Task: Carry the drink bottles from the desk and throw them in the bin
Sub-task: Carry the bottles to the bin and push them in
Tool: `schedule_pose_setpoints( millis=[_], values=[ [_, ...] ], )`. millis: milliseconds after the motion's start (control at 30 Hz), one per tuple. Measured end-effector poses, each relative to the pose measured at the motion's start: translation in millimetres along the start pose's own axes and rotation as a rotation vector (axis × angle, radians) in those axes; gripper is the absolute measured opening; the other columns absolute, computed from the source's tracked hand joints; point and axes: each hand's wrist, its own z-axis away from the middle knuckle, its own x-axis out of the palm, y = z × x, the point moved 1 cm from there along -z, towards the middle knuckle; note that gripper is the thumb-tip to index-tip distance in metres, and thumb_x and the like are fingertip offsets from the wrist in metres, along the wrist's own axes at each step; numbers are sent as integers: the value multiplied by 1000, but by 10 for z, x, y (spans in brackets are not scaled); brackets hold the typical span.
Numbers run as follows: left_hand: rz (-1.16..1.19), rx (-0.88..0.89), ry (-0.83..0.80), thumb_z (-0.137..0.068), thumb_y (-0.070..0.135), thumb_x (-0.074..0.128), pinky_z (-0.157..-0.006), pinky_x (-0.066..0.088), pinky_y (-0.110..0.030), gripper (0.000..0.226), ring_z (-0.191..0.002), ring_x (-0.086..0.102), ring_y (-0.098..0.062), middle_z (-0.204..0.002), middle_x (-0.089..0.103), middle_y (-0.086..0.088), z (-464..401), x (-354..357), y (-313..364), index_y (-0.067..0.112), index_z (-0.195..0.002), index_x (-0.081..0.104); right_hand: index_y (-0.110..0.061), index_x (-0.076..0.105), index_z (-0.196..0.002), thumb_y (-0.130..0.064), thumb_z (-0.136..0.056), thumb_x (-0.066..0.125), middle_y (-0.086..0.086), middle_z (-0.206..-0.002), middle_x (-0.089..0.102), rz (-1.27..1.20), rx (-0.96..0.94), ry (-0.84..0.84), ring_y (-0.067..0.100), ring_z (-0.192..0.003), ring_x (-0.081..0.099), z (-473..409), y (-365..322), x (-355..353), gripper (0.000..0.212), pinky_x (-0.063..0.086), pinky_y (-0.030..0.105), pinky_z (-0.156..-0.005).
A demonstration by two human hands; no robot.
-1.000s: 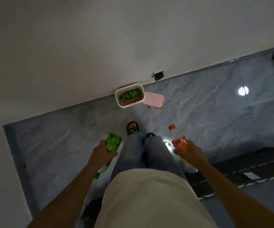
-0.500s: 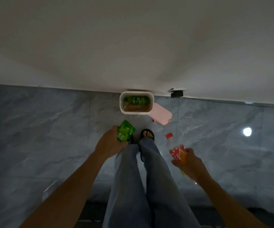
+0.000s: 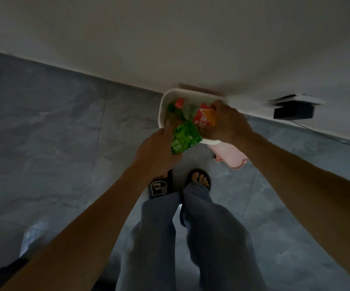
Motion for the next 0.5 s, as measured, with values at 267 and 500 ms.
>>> schedule_pose_setpoints(
  millis=[267,500],
  values=[
    [-107,85,116,-75,36,66,-68,42,-33,66,-88,60,-24,-105,60,-5,-460,405,-425,20,-133,39,-20,56,-123,-38,-94,56,11,-125,63,121,-42,-47,33,-115,60,-959,195,895,34,47,47,-101],
    [-163,182,157,-74,37,69,-72,46,-34,68,-93,60,-23,-112,61,-2,-474,463,-473,23,-134,38,-5,54,-133,-35,-97,40,28,-137,53,-272,67,-160,49,-128,49,-1265,384,1297,49,39,63,-106]
  ],
)
